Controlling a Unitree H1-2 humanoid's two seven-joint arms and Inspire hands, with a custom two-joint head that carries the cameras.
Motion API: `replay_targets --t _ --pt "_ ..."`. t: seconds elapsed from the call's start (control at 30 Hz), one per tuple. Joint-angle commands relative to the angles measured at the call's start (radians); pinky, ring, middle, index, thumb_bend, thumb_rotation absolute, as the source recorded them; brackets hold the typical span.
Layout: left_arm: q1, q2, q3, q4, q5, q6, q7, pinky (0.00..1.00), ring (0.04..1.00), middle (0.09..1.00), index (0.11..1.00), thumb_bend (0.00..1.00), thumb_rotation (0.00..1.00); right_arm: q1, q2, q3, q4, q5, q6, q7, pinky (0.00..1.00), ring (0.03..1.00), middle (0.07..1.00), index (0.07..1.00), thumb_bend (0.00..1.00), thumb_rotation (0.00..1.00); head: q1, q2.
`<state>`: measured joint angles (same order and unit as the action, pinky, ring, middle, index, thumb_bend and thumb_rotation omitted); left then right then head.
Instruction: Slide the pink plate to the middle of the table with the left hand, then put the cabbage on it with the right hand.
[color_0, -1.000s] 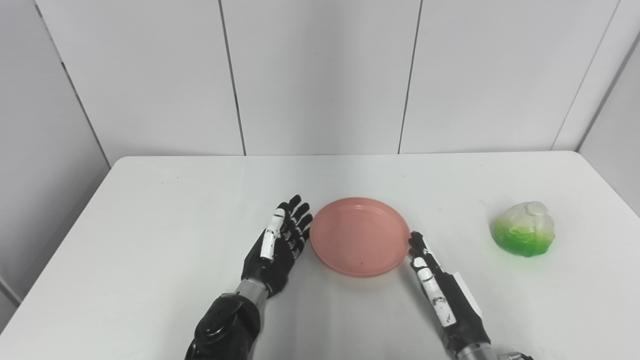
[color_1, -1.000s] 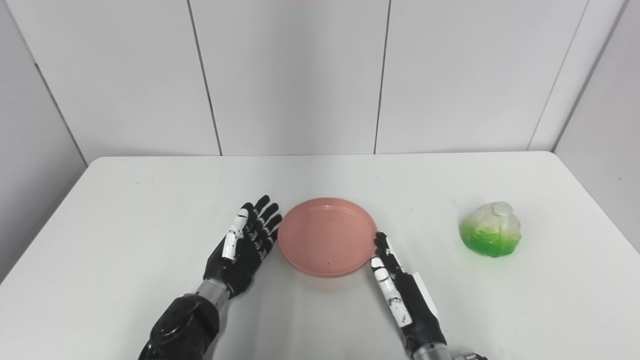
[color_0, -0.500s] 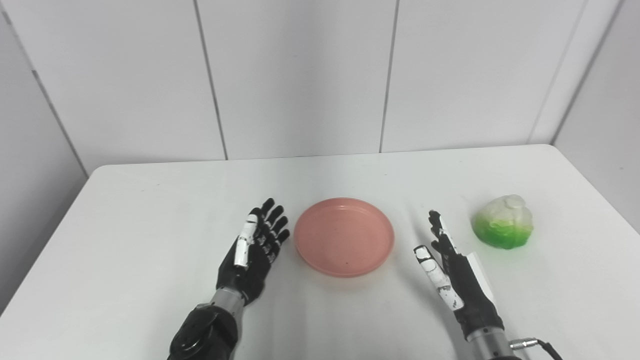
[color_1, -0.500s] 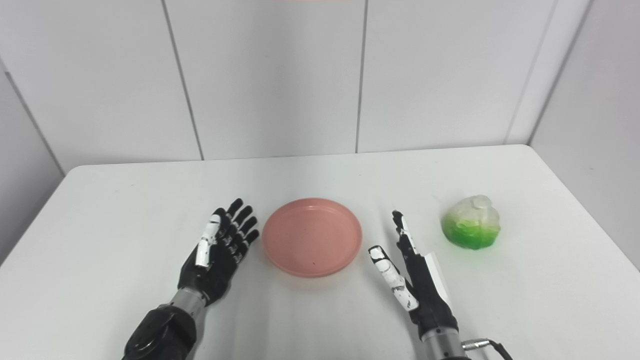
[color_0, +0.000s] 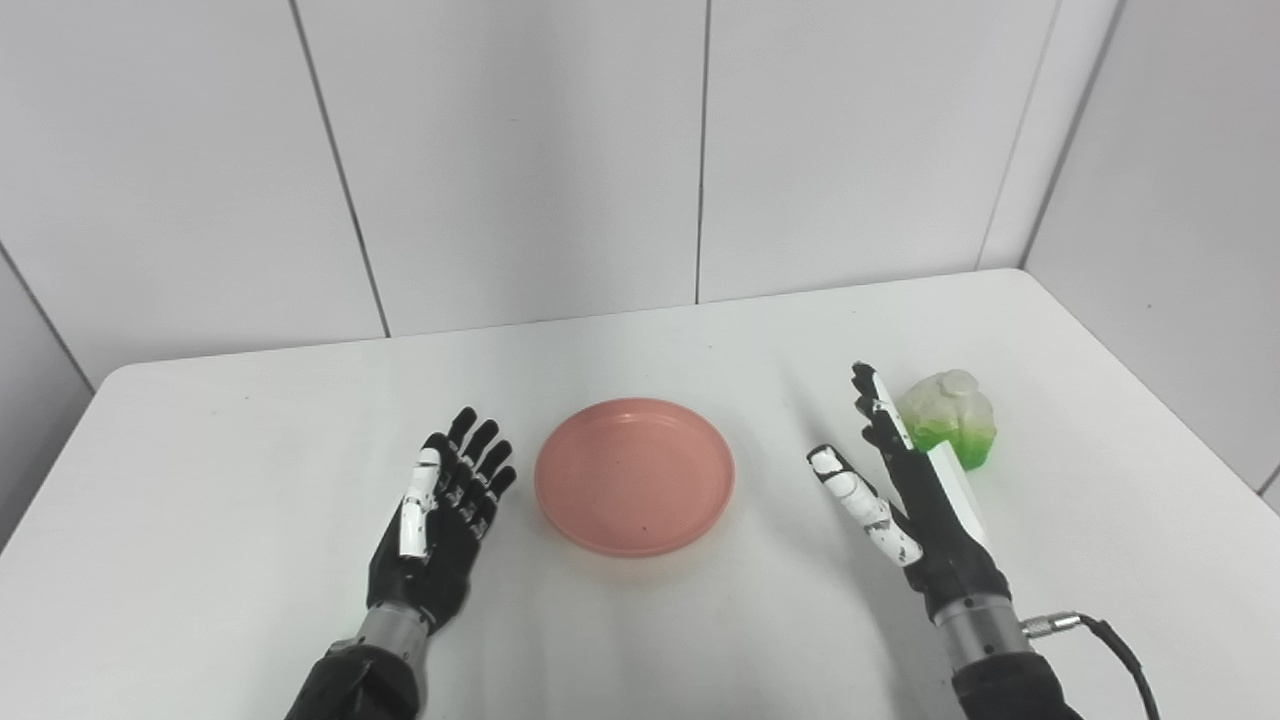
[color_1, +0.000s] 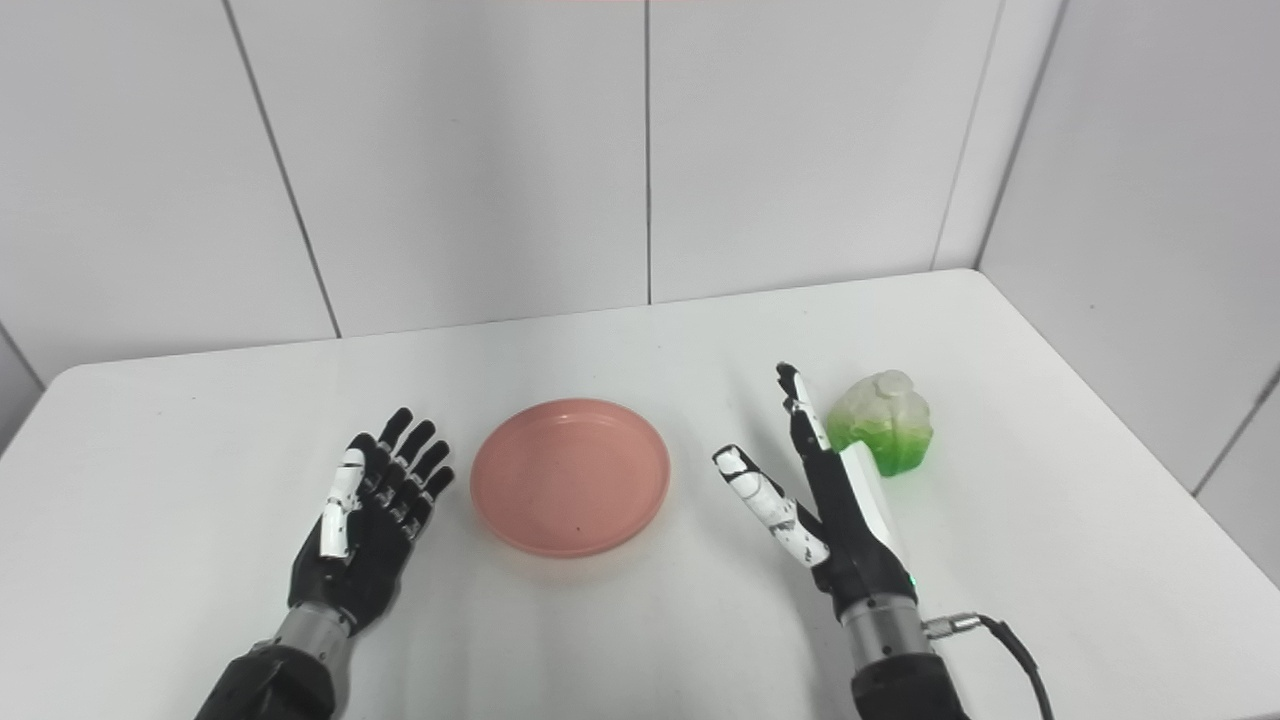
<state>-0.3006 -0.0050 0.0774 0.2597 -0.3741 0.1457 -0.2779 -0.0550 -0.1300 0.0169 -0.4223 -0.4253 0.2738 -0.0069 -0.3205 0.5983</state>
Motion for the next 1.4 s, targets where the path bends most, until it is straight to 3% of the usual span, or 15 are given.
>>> replay_targets --t 0.0,0.37,0.63,0.77,1.03,1.2,1.37 --pt "0.009 0.026 0.002 0.044 0.005 0.004 -0.009 0.95 0.960 0.967 0.959 0.41 1.00 -0.063 -0.032 -0.017 -0.028 -0.052 -0.060 -0.040 0.88 0.932 0.955 0.987 0.90 0.99 -0.016 -0.002" --pt "-0.005 0.063 0.024 0.123 -0.016 -0.046 -0.067 0.94 0.944 0.945 0.933 0.43 0.96 -0.168 -0.142 -0.127 0.052 -0.108 -0.078 -0.101 0.87 0.943 0.965 0.999 1.00 0.74 -0.092 -0.019" --pt "-0.026 0.088 0.052 0.211 -0.059 -0.066 -0.136 0.94 0.944 0.937 0.926 0.46 0.89 -0.200 -0.217 -0.180 0.093 -0.133 -0.029 -0.083 0.87 0.968 1.000 1.000 1.00 0.67 -0.129 -0.021" --pt "-0.031 0.096 0.062 0.227 -0.064 -0.062 -0.141 0.93 0.941 0.937 0.926 0.45 0.88 -0.220 -0.244 -0.200 0.119 -0.142 0.035 -0.060 0.85 0.954 1.000 1.000 1.00 0.64 -0.146 -0.020" --pt "-0.037 0.112 0.071 0.245 -0.063 -0.060 -0.145 0.90 0.916 0.919 0.909 0.47 0.84 -0.238 -0.298 -0.186 0.195 -0.142 0.101 -0.006 0.82 0.983 1.000 1.000 1.00 0.61 -0.165 -0.014" --pt "-0.040 0.121 0.074 0.254 -0.069 -0.061 -0.163 0.89 0.915 0.923 0.916 0.46 0.84 -0.248 -0.325 -0.171 0.251 -0.126 0.112 0.029 0.89 1.000 1.000 1.000 1.00 0.59 -0.168 -0.008" --pt "-0.036 0.127 0.075 0.245 -0.061 -0.056 -0.162 0.88 0.901 0.908 0.901 0.47 0.84 -0.265 -0.342 -0.142 0.318 -0.122 0.120 0.052 0.81 0.980 1.000 1.000 1.00 0.60 -0.173 -0.003"
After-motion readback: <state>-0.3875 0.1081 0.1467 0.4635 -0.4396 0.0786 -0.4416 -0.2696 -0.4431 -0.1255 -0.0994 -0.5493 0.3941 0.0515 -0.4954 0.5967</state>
